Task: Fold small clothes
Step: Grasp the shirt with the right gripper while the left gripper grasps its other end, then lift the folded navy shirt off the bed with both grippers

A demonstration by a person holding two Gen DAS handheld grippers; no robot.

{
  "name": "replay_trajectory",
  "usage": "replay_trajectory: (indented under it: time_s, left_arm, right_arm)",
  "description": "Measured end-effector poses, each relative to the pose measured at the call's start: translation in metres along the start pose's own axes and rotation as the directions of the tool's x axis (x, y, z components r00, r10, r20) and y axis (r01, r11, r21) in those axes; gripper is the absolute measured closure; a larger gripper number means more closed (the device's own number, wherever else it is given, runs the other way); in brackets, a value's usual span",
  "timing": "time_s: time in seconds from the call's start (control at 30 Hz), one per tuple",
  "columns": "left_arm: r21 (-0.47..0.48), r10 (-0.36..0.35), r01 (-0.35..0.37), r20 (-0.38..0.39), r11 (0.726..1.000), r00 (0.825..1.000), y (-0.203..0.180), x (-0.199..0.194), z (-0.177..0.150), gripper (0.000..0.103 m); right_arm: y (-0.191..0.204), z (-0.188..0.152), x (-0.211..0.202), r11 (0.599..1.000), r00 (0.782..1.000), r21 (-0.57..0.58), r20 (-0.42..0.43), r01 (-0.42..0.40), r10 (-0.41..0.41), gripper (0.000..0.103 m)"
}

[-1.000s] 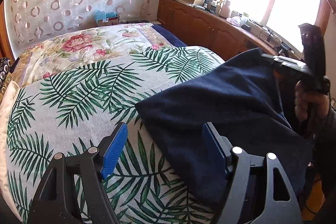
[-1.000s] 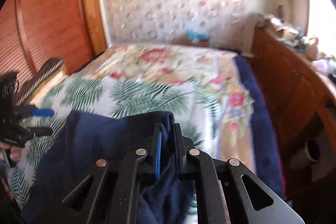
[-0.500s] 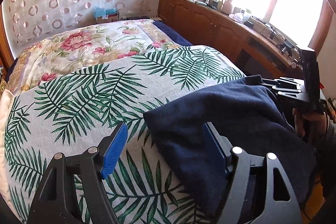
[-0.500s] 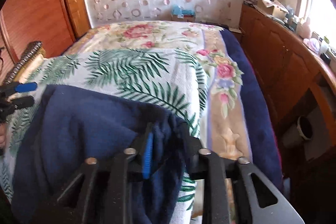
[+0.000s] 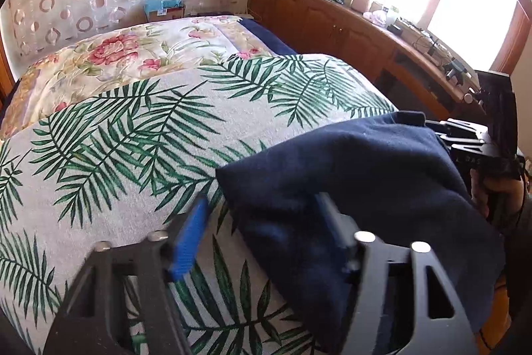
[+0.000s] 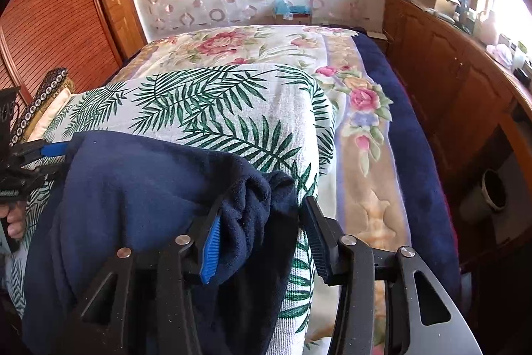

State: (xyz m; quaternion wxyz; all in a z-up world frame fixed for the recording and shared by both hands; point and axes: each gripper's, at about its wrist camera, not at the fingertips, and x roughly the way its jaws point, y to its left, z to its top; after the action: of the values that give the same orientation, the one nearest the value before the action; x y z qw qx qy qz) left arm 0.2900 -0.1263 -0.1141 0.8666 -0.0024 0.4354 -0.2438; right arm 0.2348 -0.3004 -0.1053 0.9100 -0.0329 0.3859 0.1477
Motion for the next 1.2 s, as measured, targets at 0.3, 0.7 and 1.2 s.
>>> replay_trajectory:
  time_s: [0.3, 0.7, 1.2]
  left_arm:
    - [0.013, -0.057, 0.056, 0.072, 0.998, 0.996, -0.015, -0.041, 0.005, 0.094]
    - [0.126, -0.071, 0.019, 0.417, 0.992, 0.906, -0.075, -0.254, -0.011, 0.095]
    - [0.121, -0.008, -0.078, 0.589, 0.99, 0.808, -0.064, -0.417, -0.052, 0.095]
  right_arm:
    - [0.02, 0.0, -0.042, 0.997, 0.991, -0.071, 0.121, -0.043, 0.052, 0.094]
    - [0.094, -0.005, -0.236, 0.985, 0.87, -0.175, 0.486, 0.011, 0.076, 0.094]
    - [0.156, -0.04, -0.36, 0.945, 0.759, -0.306, 0.587, -0.113, 0.281, 0.094]
